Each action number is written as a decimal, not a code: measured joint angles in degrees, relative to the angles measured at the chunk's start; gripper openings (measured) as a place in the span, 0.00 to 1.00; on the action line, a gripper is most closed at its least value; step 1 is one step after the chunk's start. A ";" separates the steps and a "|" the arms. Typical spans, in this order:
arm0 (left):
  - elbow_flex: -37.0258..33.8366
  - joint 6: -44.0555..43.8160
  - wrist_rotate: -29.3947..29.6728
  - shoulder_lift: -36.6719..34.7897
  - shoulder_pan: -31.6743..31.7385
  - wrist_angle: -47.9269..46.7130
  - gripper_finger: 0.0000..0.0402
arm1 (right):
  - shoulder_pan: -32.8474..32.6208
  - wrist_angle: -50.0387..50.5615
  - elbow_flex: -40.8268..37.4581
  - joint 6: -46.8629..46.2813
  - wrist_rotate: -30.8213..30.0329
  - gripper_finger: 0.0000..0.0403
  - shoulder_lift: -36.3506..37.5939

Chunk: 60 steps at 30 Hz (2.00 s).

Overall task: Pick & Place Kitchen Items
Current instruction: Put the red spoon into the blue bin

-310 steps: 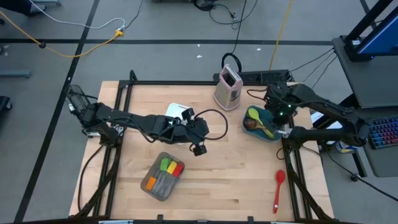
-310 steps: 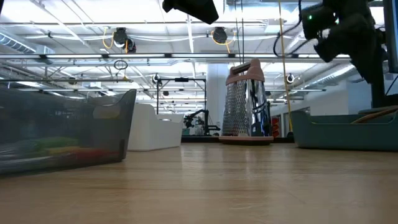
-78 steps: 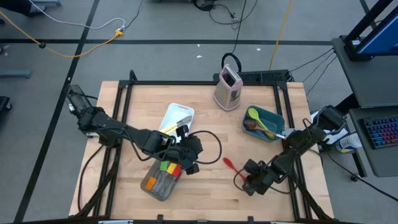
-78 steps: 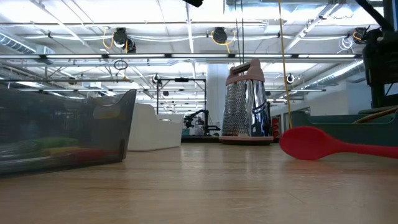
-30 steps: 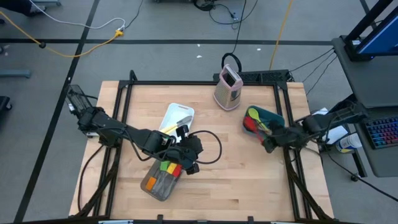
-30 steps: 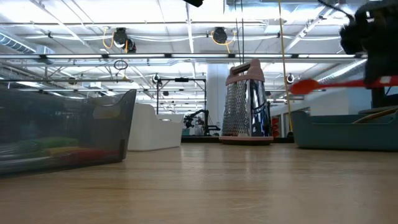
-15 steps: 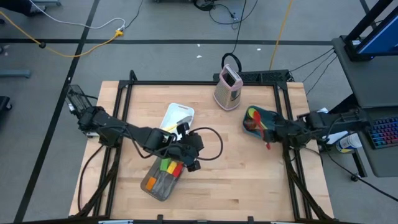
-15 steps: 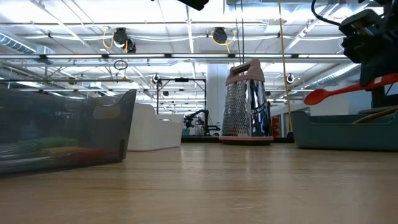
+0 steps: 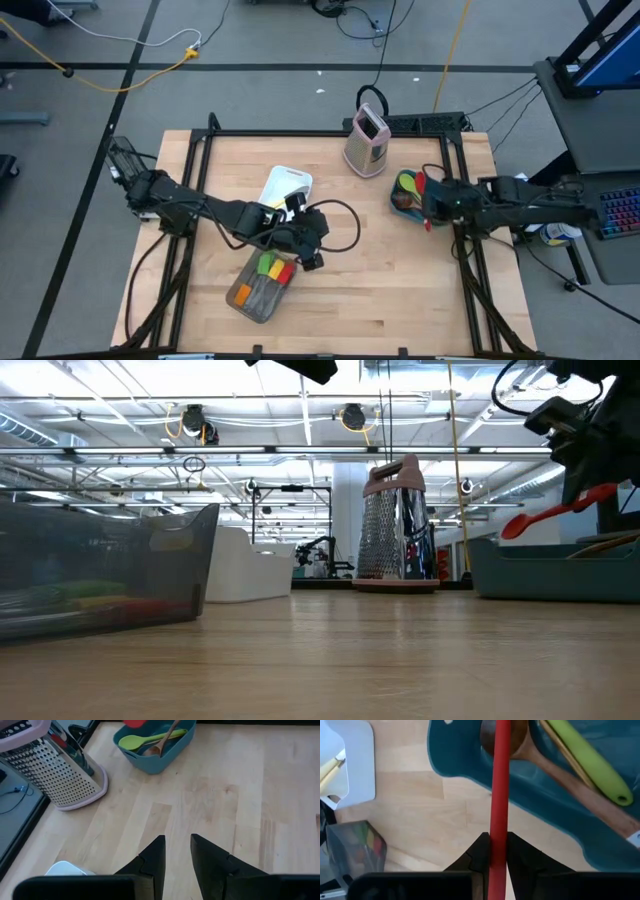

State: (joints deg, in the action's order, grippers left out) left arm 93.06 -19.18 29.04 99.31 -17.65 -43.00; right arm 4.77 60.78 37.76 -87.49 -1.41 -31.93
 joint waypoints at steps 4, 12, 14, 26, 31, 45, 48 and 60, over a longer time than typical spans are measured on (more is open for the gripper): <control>0.00 1.16 -0.28 0.00 -0.11 -0.02 0.24 | 2.08 -0.01 0.00 1.62 0.14 0.10 -0.61; 0.00 1.49 -0.52 0.00 -0.11 -0.12 0.24 | 2.68 -1.32 -1.48 1.19 6.96 0.10 -2.22; 0.00 1.49 -0.55 0.00 -0.11 -0.13 0.24 | 2.84 -3.27 -2.83 1.05 7.51 0.10 -2.24; 0.00 0.99 -0.61 0.00 -0.11 -0.17 0.24 | 6.14 -12.37 -7.74 8.08 7.69 0.27 -1.94; 0.00 0.87 -0.61 0.00 -0.11 -0.16 0.24 | 8.55 -12.52 -7.74 10.59 7.32 0.29 -1.15; 0.00 0.68 -0.63 0.00 -0.11 -0.17 0.24 | 8.18 -42.36 -7.72 31.59 21.11 0.29 -0.19; 0.00 0.68 -0.62 0.00 -0.11 -0.17 0.24 | 6.23 -46.39 -7.72 29.69 21.02 0.26 -0.22; -1.23 7.17 -0.81 -0.02 -0.88 2.19 0.24 | -5.64 -50.63 -7.72 30.78 19.10 0.01 -0.59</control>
State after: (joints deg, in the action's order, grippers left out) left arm 91.82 -12.01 28.22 99.29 -18.53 -40.82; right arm -0.87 10.16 30.04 -56.71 17.69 -32.52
